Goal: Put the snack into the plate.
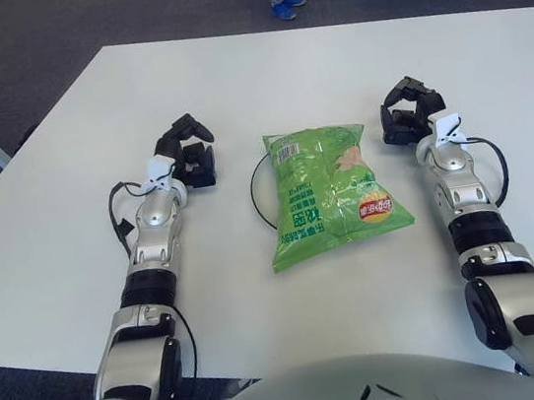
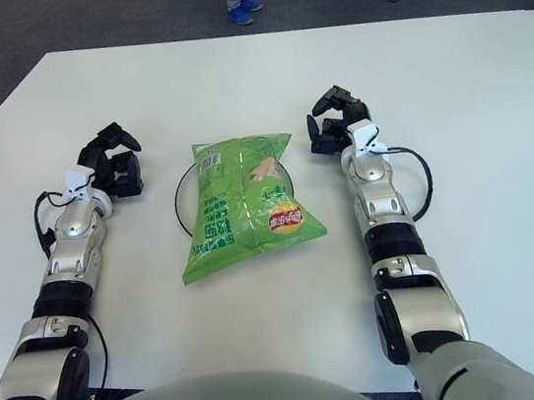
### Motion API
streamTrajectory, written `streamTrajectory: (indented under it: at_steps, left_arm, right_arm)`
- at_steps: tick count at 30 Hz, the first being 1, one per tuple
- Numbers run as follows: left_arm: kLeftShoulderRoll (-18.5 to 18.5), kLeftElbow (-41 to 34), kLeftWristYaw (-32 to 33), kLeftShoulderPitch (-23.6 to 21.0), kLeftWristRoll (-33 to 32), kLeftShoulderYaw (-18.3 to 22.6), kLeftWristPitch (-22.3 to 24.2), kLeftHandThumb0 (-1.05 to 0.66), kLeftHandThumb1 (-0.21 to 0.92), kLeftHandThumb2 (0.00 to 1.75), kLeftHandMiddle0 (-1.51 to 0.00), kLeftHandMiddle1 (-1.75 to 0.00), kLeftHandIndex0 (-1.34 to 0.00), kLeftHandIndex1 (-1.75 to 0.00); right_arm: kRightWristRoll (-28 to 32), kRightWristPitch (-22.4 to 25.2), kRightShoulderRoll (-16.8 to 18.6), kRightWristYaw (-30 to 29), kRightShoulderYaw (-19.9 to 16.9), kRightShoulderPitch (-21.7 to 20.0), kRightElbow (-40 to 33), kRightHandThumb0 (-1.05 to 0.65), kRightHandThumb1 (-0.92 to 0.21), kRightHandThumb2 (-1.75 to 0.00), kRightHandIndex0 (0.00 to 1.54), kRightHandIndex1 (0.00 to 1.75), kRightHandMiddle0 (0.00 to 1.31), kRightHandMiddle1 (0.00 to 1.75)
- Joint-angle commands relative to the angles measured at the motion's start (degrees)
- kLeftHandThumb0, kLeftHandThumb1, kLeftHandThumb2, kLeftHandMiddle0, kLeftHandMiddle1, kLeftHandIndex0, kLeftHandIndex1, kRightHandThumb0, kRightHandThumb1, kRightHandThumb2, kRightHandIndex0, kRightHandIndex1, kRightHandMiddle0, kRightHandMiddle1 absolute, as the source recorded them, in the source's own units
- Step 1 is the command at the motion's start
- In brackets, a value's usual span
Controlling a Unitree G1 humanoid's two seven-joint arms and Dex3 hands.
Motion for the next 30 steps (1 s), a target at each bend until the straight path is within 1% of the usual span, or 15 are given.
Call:
streamTrajectory:
  at_steps: [1, 5, 8, 19, 30]
  left_arm:
    - [-1.88, 2.57, 0.04, 3.29, 0.16, -0.21, -0.50, -0.48, 0.29, 1.34, -1.26, -1.75, -0.63, -1.75]
    - [-1.91, 2.47, -0.73, 3.37, -0.32, -0.22, -0.25, -0.48, 0.29, 1.34, -1.26, -1.75, -0.63, -1.75]
    - [-2.01, 2.64, -0.97, 3.35, -0.63, -0.06, -0.15, -0.48, 0.30, 1.34, -1.26, -1.75, -0.62, -1.75]
    - [-2.17, 1.71, -1.58, 3.51, -1.03, 0.15, 1.52, -0.48, 0.29, 1.34, -1.26, -1.75, -0.63, -1.75]
    - [-2.21, 0.40, -0.39, 3.93, 0.31, -0.25, 2.52, -0.49, 0.29, 1.35, -1.26, -1.75, -0.63, -1.75]
  right_arm:
    - [0.12, 7.20, -0.04, 2.71, 0.93, 2.29, 2.35, -0.45, -0.41, -1.21, 1.27, 1.75, 0.54, 1.75]
    - [1.07, 10.56, -0.32, 4.09, 0.44, 1.81, 1.87, -0.46, -0.40, -1.22, 1.25, 1.75, 0.55, 1.75]
    - [1.58, 11.89, -0.23, 4.38, -0.07, 1.62, 1.53, -0.46, -0.40, -1.22, 1.25, 1.75, 0.55, 1.75]
    - [1.99, 13.63, -0.08, 4.11, -0.78, 1.69, 0.51, -0.47, -0.36, -1.26, 1.23, 1.75, 0.58, 1.75]
    - [2.13, 13.36, 0.08, 3.49, -0.96, 1.65, 0.54, -0.48, -0.35, -1.28, 1.24, 1.75, 0.59, 1.75]
